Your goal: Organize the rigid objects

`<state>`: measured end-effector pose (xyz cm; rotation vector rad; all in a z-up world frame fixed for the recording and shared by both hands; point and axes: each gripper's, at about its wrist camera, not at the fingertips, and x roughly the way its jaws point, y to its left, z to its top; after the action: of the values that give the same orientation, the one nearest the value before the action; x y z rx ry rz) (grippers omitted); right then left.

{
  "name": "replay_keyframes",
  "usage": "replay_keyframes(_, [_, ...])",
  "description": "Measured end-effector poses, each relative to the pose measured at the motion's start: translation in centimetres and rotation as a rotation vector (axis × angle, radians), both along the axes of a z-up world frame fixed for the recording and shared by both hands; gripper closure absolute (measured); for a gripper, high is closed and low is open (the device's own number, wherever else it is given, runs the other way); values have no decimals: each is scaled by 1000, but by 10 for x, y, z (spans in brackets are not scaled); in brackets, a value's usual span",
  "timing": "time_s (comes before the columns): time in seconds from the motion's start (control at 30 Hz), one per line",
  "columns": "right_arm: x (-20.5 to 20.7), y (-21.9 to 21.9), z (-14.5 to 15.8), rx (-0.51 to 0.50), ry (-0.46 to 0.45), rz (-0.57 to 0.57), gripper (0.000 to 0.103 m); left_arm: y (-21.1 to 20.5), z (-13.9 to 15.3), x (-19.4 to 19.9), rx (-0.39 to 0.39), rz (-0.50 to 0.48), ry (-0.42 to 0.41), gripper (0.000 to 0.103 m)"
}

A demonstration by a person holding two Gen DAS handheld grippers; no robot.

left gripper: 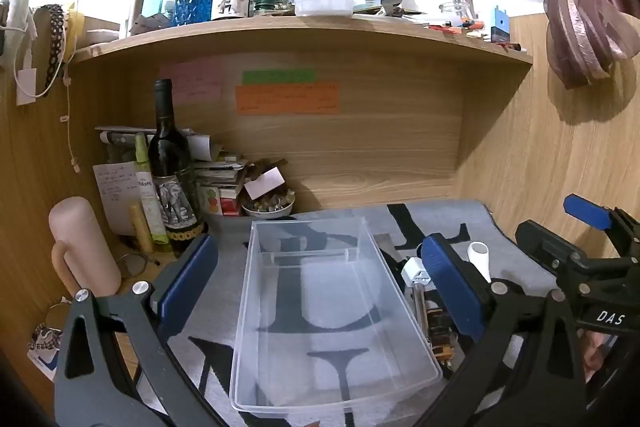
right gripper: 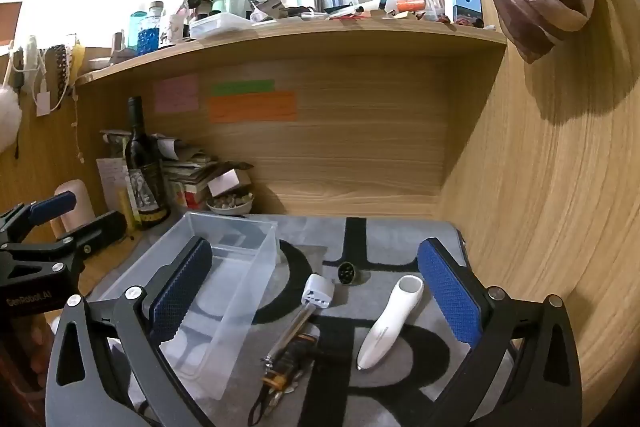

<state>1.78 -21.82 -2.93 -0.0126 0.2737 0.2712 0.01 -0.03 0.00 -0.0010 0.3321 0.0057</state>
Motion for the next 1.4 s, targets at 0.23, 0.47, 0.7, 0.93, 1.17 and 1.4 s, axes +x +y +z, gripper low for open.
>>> replay_keyframes(0.23, [0,1,0,-7,0,-2,0,-1,0,-1,-3,-24,2,0])
replay_keyframes(0.47, [-1,1,0,-9,6,-1,0,-10,1,-3,18,-39,0,0])
replay_keyframes(0.7, [-1,0,1,-7,5,-1,0,-9,4,-4,14,-33,-7,0])
replay_keyframes(0.93, [-3,3,0,-8,8,4,0,-9,3,-5,14,-32,-10,0])
replay_keyframes(1.17, [-4,1,0,-8,9,5,0,-9,2,-5,15,-33,-10,0])
replay_keyframes(1.4, [-4,3,1,-11,4,6,0,-8,2,-5,15,-35,-11,0])
